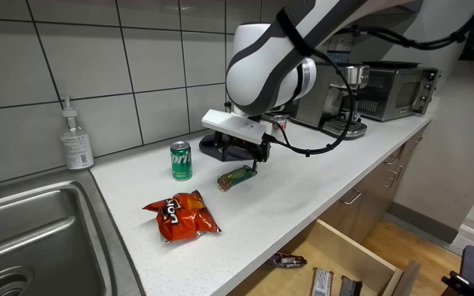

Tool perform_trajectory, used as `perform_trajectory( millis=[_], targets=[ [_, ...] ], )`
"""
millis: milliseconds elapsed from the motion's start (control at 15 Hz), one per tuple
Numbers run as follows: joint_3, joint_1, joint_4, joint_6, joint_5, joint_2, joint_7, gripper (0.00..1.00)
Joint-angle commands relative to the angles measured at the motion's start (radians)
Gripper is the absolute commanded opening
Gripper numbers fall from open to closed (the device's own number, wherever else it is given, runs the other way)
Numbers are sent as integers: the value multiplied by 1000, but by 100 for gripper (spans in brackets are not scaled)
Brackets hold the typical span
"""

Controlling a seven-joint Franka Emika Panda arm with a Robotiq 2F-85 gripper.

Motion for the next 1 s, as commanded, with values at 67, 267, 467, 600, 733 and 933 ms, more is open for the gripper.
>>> perform_trajectory(
  millis=[67,267,467,600,733,933],
  targets=[
    [14,-16,21,4,58,18,-18,100],
    [5,-4,36,-2,65,35,7,100],
    [-3,3,59,-6,65,59,28,100],
    [-5,5,79,-15,65,75,40,100],
    [-5,4,97,-20,66,92,50,100],
    [-7,3,123,-26,70,115,63,100]
  ],
)
